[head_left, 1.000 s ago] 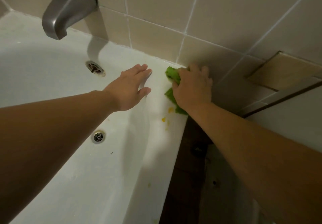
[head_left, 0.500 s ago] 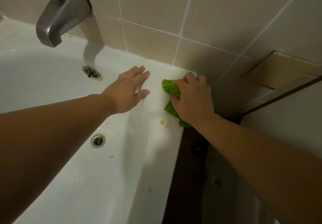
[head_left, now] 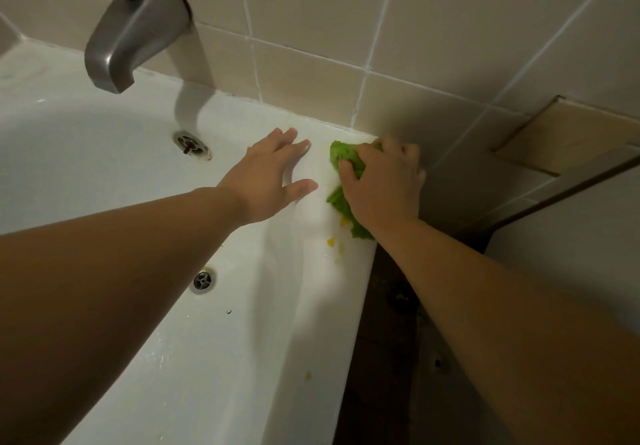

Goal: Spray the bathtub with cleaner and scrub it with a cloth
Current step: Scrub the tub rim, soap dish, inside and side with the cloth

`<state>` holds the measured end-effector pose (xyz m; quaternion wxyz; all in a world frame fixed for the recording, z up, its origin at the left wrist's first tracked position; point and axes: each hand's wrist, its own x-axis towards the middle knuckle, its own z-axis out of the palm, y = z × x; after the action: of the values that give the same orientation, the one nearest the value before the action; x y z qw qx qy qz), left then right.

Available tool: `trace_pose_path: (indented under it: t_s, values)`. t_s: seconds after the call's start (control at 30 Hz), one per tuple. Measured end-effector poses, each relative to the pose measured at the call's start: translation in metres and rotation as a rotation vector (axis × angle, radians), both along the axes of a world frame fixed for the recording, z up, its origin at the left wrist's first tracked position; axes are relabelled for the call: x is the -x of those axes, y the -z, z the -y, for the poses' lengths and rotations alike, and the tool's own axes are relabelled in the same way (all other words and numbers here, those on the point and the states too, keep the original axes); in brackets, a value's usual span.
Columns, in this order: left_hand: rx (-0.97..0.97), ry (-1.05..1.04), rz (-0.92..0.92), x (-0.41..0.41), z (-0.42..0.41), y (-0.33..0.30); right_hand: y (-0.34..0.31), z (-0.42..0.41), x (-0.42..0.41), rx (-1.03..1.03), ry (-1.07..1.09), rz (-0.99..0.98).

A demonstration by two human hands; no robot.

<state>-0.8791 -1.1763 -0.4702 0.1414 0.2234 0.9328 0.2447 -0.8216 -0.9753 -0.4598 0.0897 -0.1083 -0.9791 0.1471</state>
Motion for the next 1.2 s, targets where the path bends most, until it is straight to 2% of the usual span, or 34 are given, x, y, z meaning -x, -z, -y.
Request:
trace_pose_path:
  t_s: [0.13,0.3,0.47,0.67,0.83,0.97,1.03,1.2]
  values:
    - [-0.003,0.001,0.011,0.001,0.001,0.000,0.006,-0.013,-0.021,0.022,-0.093,-0.042]
    - [-0.008,-0.003,0.010,0.001,-0.001,0.002,-0.001,-0.009,0.006,-0.025,0.015,0.005]
    - [-0.010,-0.004,0.013,0.000,-0.001,0.002,0.005,-0.010,-0.031,-0.072,-0.180,-0.049]
    - [0.004,0.013,0.016,0.002,-0.002,0.000,-0.006,-0.014,0.019,-0.104,-0.048,0.035]
    - [0.000,0.020,0.014,0.000,-0.003,-0.002,0.003,-0.018,-0.048,-0.075,-0.291,-0.015]
    - [0.014,0.015,0.041,-0.002,-0.005,-0.006,-0.006,-0.031,0.004,-0.113,-0.108,0.069]
    - [0.028,0.019,0.061,-0.002,-0.005,-0.009,-0.012,-0.014,0.010,-0.120,-0.103,0.085]
    - [0.024,0.022,0.086,-0.004,-0.004,-0.012,0.001,-0.015,-0.081,-0.057,-0.348,-0.024]
